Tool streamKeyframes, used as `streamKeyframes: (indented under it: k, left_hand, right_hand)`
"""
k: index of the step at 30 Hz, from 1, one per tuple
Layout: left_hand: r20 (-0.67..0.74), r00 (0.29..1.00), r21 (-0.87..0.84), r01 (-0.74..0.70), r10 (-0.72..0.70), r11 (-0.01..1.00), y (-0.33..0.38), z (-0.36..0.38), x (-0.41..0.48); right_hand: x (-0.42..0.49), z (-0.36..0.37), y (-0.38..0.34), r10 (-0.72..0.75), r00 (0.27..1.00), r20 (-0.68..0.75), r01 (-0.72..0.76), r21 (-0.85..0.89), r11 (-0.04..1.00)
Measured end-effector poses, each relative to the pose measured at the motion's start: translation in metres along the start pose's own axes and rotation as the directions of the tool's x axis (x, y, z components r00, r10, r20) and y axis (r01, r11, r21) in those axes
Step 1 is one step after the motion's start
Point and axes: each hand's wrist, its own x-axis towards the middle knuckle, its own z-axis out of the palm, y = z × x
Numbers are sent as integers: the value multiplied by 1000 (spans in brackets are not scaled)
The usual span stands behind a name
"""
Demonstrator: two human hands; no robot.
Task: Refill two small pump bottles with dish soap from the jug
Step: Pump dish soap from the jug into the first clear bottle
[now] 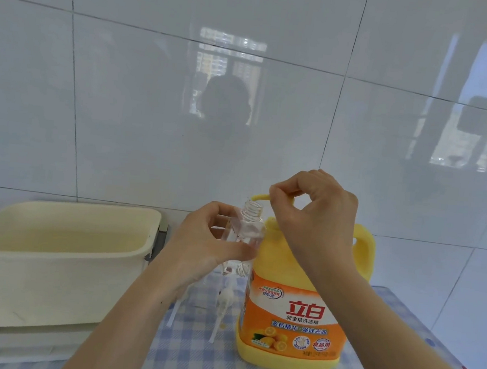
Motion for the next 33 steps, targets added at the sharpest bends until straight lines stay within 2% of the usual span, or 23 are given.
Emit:
streamKeyframes:
  k: [9,15,23,33]
  left_hand:
    - [-68,997,14,-37,38,999,0,1,2]
    - [-78,996,25,-45,46,999,-1,0,1]
    - [-28,1000,92,-1,3,996,-3,0,1]
    - [-12,1000,105,-2,3,994,-4,-1,0]
  right_hand:
    - [-1,0,5,39,999,26,-40,15,999]
    - [-6,7,10,-38,998,-49,37,-16,999]
    - [-24,14,18,-135,989,-66,133,-32,991]
    - [-28,15,18,-152,985,-87,150,-30,988]
